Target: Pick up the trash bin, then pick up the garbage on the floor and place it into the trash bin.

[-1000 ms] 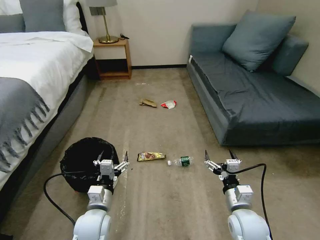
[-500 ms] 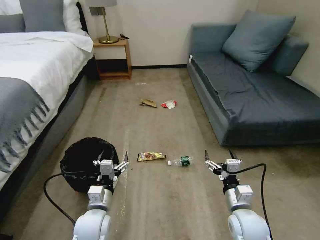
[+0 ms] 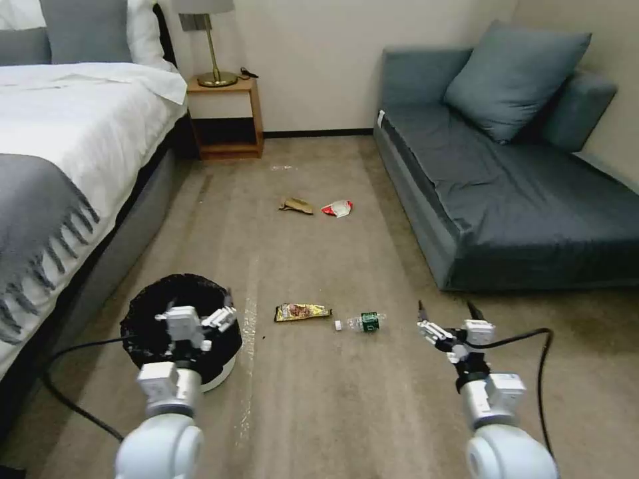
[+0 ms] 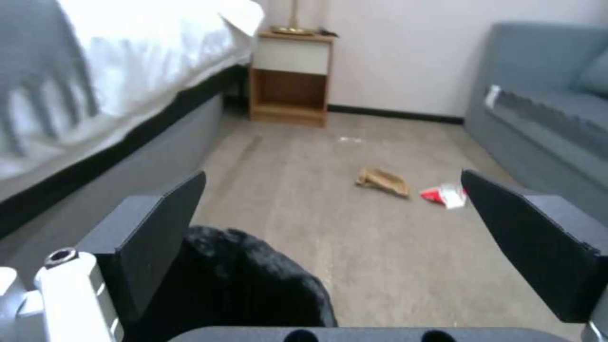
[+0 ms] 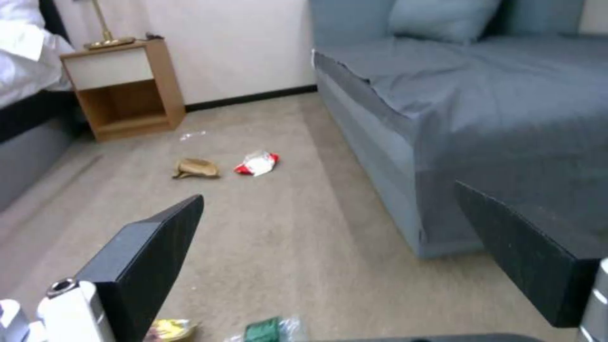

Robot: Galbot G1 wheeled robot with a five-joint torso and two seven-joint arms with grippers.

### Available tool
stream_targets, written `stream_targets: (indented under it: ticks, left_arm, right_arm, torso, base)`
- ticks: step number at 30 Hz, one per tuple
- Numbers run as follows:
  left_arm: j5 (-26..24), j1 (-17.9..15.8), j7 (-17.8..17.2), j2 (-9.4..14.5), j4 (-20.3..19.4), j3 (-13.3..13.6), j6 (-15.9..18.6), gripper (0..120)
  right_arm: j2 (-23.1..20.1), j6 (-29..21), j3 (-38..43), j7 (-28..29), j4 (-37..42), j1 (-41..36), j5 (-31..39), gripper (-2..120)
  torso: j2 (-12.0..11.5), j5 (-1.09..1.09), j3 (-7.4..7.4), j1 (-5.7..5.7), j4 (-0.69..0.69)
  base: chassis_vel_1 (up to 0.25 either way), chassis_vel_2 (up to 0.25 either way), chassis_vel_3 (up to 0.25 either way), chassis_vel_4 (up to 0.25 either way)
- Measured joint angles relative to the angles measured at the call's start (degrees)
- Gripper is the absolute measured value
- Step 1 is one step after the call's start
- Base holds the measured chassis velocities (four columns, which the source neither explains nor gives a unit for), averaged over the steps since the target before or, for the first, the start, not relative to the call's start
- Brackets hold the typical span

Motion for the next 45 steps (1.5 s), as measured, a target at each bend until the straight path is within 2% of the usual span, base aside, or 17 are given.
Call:
stream_targets:
  ticks: [1, 2, 5, 6, 8, 10, 11, 22, 25, 30, 33, 35, 37, 38, 41, 43, 45]
  left_arm:
    - [-2.0, 0.5, -1.5, 0.5, -2.3, -0.5, 1.7, 100]
    - [-2.0, 0.5, -1.5, 0.5, -2.3, -0.5, 1.7, 100]
    - [-5.7, 1.4, -4.3, 1.4, -6.6, -1.5, 4.7, 100]
    - [-7.7, 1.9, -5.8, 1.8, -9.0, -2.1, 6.4, 100]
    - [-9.0, 2.1, -6.8, 2.2, -10.3, -2.4, 7.3, 100]
    - [-11.2, 2.5, -8.2, 3.7, -10.9, -3.1, 7.4, 99]
    - [-11.5, 2.7, -8.5, 4.0, -11.0, -3.1, 7.4, 99]
    - [-11.6, 3.1, -9.2, 5.0, -10.6, -3.7, 6.7, 96]
    - [-13.6, 2.2, -10.6, 6.9, -7.0, -4.2, 6.7, 96]
    - [-15.8, 1.5, -11.7, 8.1, -4.6, -4.8, 6.8, 96]
    - [-22.6, -0.1, -14.2, 10.8, -0.7, -8.9, 8.6, 98]
    - [-23.5, -0.2, -14.5, 11.1, -0.4, -9.4, 9.0, 98]
    - [-29.7, -1.3, -16.5, 12.7, 2.1, -13.2, 12.7, 99]
    - [-29.7, -1.3, -16.5, 12.7, 2.1, -13.2, 12.7, 99]
    - [-34.8, -1.7, -18.2, 14.2, 6.2, -18.3, 15.4, 98]
    - [-35.7, -1.8, -18.4, 14.4, 7.1, -19.1, 15.8, 97]
    - [-39.5, -2.7, -20.0, 15.1, 10.7, -21.6, 17.4, 95]
  right_arm:
    - [-0.7, -1.6, 0.2, 1.1, 2.2, -1.4, 2.3, 100]
    - [-0.7, -1.6, 0.2, 1.1, 2.2, -1.4, 2.3, 100]
    - [-2.0, -4.7, 0.6, 3.3, 6.7, -4.1, 6.7, 100]
    - [-2.7, -6.4, 0.8, 4.5, 9.1, -5.6, 9.2, 100]
    - [-3.4, -8.1, 1.0, 5.6, 11.5, -7.0, 11.6, 100]
    - [-4.5, -10.4, 1.4, 6.7, 14.7, -9.3, 14.4, 100]
    - [-5.0, -10.7, 1.9, 4.8, 15.2, -10.2, 13.4, 100]
    - [-5.0, -9.9, 2.4, 1.9, 15.7, -11.2, 10.9, 100]
    - [-4.8, -9.0, 2.2, 1.9, 15.5, -11.2, 10.2, 100]
    - [-4.8, -8.6, 2.2, 1.9, 15.4, -11.2, 9.9, 100]
    - [-5.0, -8.3, 2.4, 1.8, 14.6, -11.1, 9.7, 100]
    - [-5.0, -8.3, 2.4, 1.8, 14.6, -11.1, 9.7, 100]
    - [-5.0, -8.3, 2.2, 1.8, 14.1, -10.7, 9.5, 100]
    - [-5.0, -8.3, 2.2, 1.8, 14.1, -10.7, 9.5, 100]
    - [-5.0, -8.3, 1.5, 1.8, 13.4, -10.0, 9.2, 100]
    - [-5.0, -8.4, 1.4, 1.8, 13.3, -9.8, 9.1, 100]
    - [-5.0, -8.5, 0.8, 1.7, 12.8, -9.3, 8.6, 100]
  torso:
    - [0.0, 0.00, 0.00, 0.00, 0.00]
    - [0.0, 0.00, 0.00, 0.00, 0.00]
    - [0.0, 0.01, 0.00, 0.00, 0.00]
    - [0.0, 0.02, 0.00, 0.00, 0.00]
    - [0.0, 0.02, 0.00, -0.01, 0.00]
    - [0.0, 0.00, 0.00, 0.00, -0.01]
    - [0.0, -0.01, 0.00, 0.00, 0.00]
    - [0.0, 0.01, 0.00, 0.00, 0.00]
    - [0.0, 0.00, 0.00, 0.00, 0.00]
    - [0.0, -0.01, 0.00, 0.00, 0.00]
    - [0.0, -0.01, 0.01, 0.00, 0.00]
    - [0.0, 0.00, 0.00, 0.00, 0.00]
    - [0.0, -0.01, 0.00, 0.00, 0.00]
    - [0.0, -0.01, 0.00, 0.00, 0.00]
    - [0.0, -0.01, 0.01, 0.00, 0.01]
    - [0.0, -0.01, 0.01, 0.00, 0.01]
    - [0.0, -0.01, 0.01, 0.00, 0.02]
  base:
    - [0.000, 0.000, 0.000, 0.000]
    - [0.000, 0.000, 0.000, 0.000]
    - [0.000, 0.000, 0.000, 0.000]
    - [0.000, 0.000, 0.000, 0.000]
    - [0.000, 0.000, 0.000, 0.000]
    - [0.000, 0.000, 0.000, 0.000]
    - [0.000, 0.000, 0.000, 0.000]
    - [0.000, 0.000, 0.000, 0.000]
    - [0.000, 0.000, 0.000, 0.000]
    - [0.000, 0.000, 0.000, 0.000]
    - [0.000, 0.000, 0.000, 0.000]
    - [0.000, 0.000, 0.000, 0.000]
    - [0.000, 0.000, 0.000, 0.000]
    - [0.000, 0.000, 0.000, 0.000]
    - [0.000, 0.000, 0.000, 0.000]
    - [0.000, 0.000, 0.000, 0.000]
    - [0.000, 0.000, 0.000, 0.000]
